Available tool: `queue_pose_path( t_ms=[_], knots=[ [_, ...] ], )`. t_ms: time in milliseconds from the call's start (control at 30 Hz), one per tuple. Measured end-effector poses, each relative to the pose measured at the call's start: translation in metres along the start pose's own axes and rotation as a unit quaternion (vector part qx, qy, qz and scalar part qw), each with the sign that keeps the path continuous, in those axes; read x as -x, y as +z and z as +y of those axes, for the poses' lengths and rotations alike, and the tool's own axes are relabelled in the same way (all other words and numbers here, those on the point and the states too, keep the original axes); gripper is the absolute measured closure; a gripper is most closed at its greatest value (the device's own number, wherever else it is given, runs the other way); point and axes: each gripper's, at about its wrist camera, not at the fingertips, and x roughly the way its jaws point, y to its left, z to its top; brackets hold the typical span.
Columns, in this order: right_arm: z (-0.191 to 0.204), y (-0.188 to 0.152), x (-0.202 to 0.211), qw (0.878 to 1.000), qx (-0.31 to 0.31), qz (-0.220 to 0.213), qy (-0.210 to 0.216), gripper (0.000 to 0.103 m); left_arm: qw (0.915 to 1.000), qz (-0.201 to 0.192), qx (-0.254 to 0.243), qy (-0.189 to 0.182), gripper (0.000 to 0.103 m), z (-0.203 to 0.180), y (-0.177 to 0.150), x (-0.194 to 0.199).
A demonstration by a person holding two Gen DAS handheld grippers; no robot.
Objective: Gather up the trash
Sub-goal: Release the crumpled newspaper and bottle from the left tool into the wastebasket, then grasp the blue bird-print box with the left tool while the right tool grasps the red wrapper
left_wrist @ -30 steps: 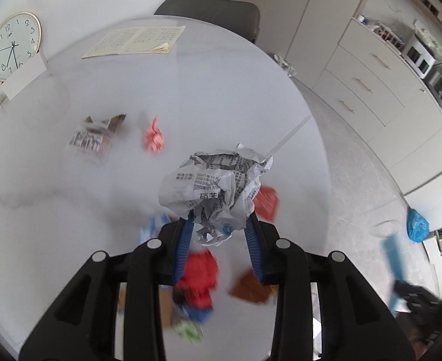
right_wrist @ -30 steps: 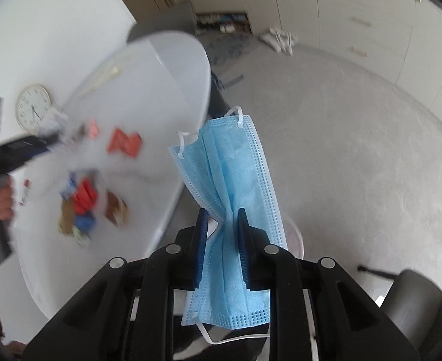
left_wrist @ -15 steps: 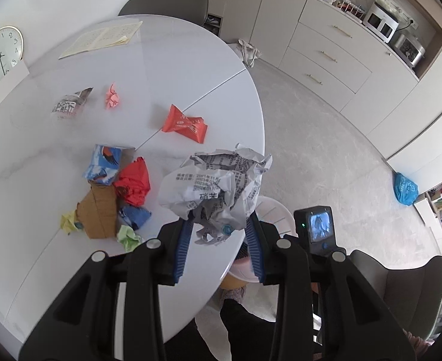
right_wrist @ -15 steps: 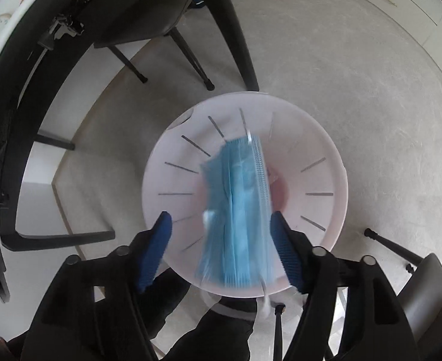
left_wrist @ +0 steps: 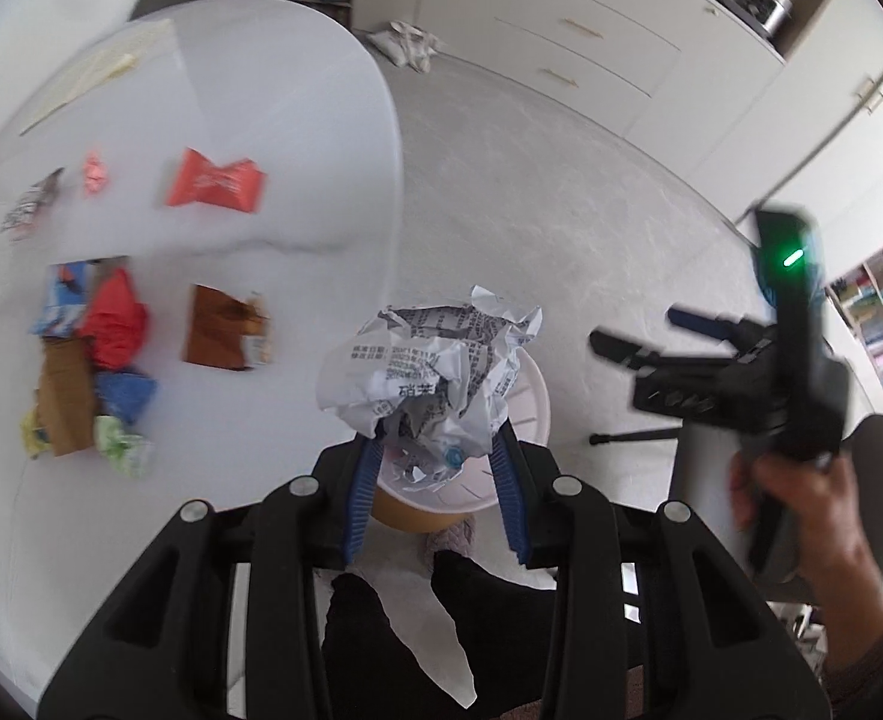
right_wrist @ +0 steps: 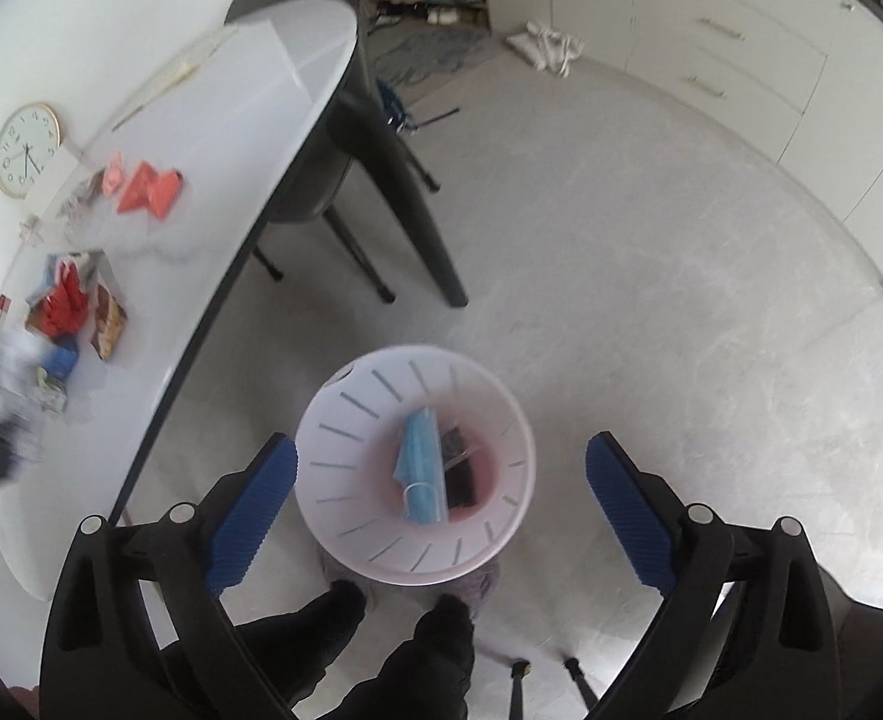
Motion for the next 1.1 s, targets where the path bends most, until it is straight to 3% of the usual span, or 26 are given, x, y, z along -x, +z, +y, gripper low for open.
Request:
queue_pose_path(
  t_ms=[67, 200, 267, 367, 500, 733, 1100],
  knots=[
    [-0.009, 0.006, 0.019, 1.0, -0.001, -0.011, -0.004, 0.006, 0.9999, 0.014, -0.002, -0.001, 0.062, -0.007, -0.001, -0.019],
    [-0.019, 0.014, 0.037, 1.0, -0.009, -0.014, 0.008, 0.006, 0.9993, 0.027, 0.024, 0.013, 0.038, -0.006, -0.002, -0.045],
    [-0.024, 0.017, 0.044, 1.0, -0.015, -0.015, 0.014, 0.006, 0.9988, 0.024, 0.039, 0.019, 0.033, -0.003, -0.001, -0.046],
    [-0.024, 0.018, 0.051, 0.999, -0.019, -0.018, 0.02, 0.006, 0.9981, 0.004, 0.057, 0.022, 0.026, 0.003, 0.002, -0.03],
    [-0.013, 0.022, 0.073, 0.999, -0.014, -0.036, 0.033, 0.006, 0.9943, -0.052, 0.084, 0.041, 0.009, 0.017, 0.004, 0.018],
    [0.026, 0.03, 0.112, 0.996, 0.015, -0.078, 0.049, 0.002, 0.9821, -0.118, 0.127, 0.073, 0.008, 0.065, -0.005, 0.087],
    [0.11, 0.044, 0.095, 0.99, 0.086, -0.074, 0.082, 0.002, 0.9649, -0.123, 0.194, 0.127, 0.008, 0.156, -0.036, 0.107]
  ],
)
